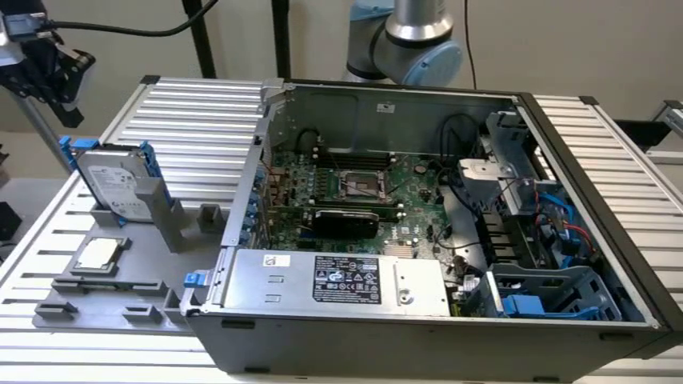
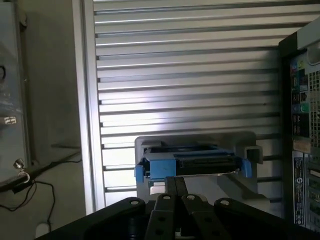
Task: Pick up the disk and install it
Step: 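Reach for the disk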
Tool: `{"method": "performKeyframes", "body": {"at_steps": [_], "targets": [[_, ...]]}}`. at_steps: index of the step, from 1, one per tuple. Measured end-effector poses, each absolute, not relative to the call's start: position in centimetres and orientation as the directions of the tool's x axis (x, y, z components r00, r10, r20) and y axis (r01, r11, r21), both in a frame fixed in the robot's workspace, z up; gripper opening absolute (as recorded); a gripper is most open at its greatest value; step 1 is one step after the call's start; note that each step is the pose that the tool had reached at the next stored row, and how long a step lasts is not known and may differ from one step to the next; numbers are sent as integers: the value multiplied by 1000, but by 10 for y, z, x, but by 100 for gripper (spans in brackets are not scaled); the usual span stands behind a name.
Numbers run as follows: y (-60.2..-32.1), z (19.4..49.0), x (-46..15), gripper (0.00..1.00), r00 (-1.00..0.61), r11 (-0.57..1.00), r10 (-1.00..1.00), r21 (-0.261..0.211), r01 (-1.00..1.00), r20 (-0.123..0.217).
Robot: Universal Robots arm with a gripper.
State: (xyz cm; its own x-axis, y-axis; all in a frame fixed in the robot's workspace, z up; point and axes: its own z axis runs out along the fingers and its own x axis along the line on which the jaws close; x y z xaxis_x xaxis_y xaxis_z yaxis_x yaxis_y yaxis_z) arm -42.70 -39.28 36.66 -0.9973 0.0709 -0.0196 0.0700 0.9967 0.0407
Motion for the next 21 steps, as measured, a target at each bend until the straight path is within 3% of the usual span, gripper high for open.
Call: {"method": "performKeyframes", "body": {"at_steps": [21], "targets": [[-388, 363, -427, 0, -998, 998, 55, 38, 55, -15]]}}
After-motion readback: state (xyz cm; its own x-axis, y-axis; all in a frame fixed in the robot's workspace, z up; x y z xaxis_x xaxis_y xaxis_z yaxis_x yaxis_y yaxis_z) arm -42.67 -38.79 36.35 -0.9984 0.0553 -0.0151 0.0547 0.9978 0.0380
